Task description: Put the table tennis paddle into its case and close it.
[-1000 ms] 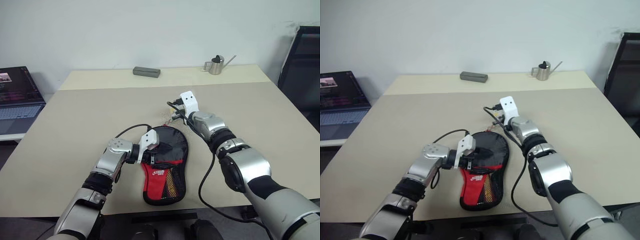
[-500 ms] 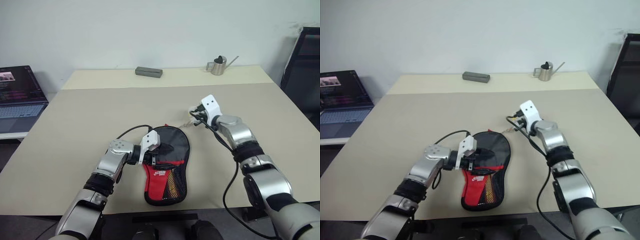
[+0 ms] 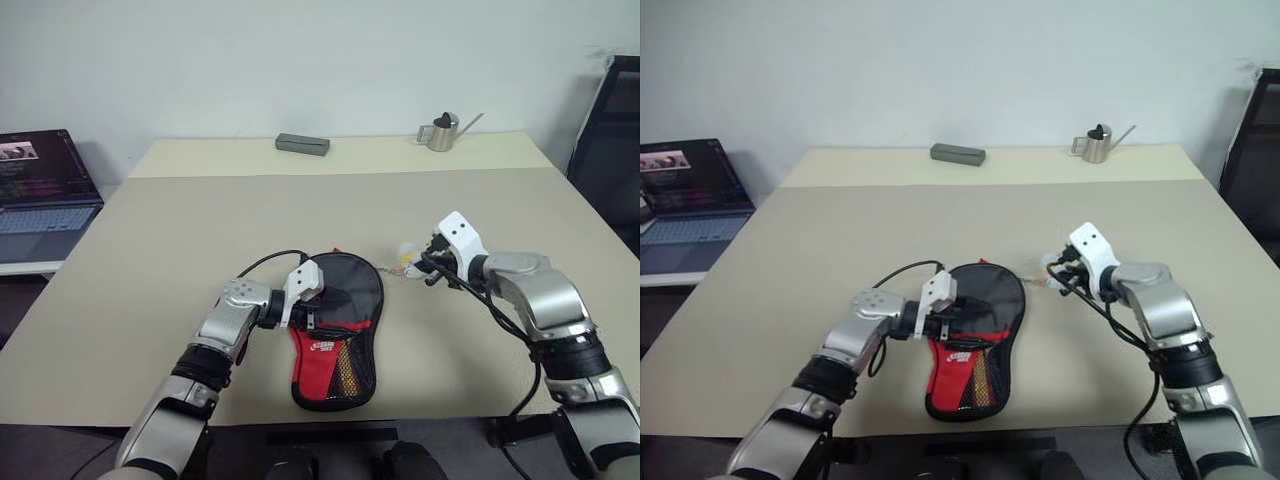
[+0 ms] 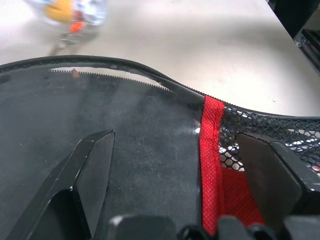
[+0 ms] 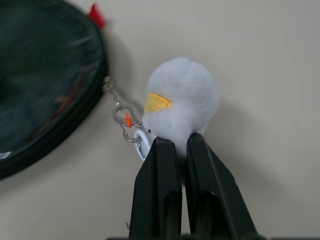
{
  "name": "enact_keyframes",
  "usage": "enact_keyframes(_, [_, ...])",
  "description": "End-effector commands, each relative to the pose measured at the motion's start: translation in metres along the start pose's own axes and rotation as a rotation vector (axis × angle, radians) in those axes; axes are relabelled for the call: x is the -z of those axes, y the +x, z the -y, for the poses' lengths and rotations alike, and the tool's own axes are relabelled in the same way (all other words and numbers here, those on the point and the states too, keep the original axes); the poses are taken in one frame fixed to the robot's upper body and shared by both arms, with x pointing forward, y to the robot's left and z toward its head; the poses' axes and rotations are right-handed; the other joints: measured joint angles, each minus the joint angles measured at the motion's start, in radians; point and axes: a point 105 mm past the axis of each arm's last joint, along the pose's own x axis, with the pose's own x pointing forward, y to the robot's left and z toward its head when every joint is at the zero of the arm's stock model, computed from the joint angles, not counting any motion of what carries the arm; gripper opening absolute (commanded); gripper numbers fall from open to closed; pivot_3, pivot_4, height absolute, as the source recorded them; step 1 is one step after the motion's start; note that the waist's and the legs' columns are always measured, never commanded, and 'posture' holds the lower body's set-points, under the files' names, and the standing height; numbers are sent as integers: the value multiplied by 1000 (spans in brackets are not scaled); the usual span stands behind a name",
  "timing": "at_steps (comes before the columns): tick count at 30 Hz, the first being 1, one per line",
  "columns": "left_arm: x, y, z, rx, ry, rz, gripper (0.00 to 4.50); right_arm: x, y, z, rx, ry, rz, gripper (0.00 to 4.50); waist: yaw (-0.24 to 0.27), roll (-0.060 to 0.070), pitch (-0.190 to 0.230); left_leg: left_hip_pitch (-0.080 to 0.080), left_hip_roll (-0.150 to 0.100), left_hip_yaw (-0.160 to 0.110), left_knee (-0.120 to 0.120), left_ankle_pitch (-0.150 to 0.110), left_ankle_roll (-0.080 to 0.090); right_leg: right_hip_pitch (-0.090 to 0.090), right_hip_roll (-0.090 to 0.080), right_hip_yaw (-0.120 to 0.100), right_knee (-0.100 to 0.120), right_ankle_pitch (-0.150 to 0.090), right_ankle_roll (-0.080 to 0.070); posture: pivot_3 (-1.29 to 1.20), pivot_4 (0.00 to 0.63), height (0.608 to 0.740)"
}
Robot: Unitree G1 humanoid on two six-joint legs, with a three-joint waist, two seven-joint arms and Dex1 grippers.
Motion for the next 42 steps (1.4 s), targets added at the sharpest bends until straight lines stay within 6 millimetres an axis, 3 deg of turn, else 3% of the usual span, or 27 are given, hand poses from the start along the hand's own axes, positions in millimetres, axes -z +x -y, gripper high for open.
enact_keyframes(1, [48,8,22,85,-147,-140,4209,-4,-20,-13,-60,-23,7,18,1,0,0,0,0,0,0,0,0,0,0,0,0,0,0,0,150,740])
enact_keyframes(7, [47,11,21,101,-141,-140,4209,16,-41,-48,-229,-17,-64,18,3,-1,-1,0,0,-2,0,0,0,2,-1,-2,-1,-1,1,0,150,740])
enact_keyframes(21, [44,16,21,127,-134,-142,4209,36,-88,-109,-601,-59,-170,18,24,-2,-1,-1,-1,-7,0,-3,2,9,-7,-8,-12,-4,7,0,150,740])
enact_keyframes(32, [38,20,18,146,-124,-144,4209,53,-93,-153,-837,-50,-173,18,30,-4,-2,-1,-2,-6,2,-9,4,11,-10,-9,-13,-7,10,0,150,740])
enact_keyframes(42, [32,27,20,174,-114,-141,4209,60,-123,-189,-1013,-69,-175,18,36,-5,-2,0,-2,-9,2,-9,3,14,-10,-11,-14,-7,11,0,150,740])
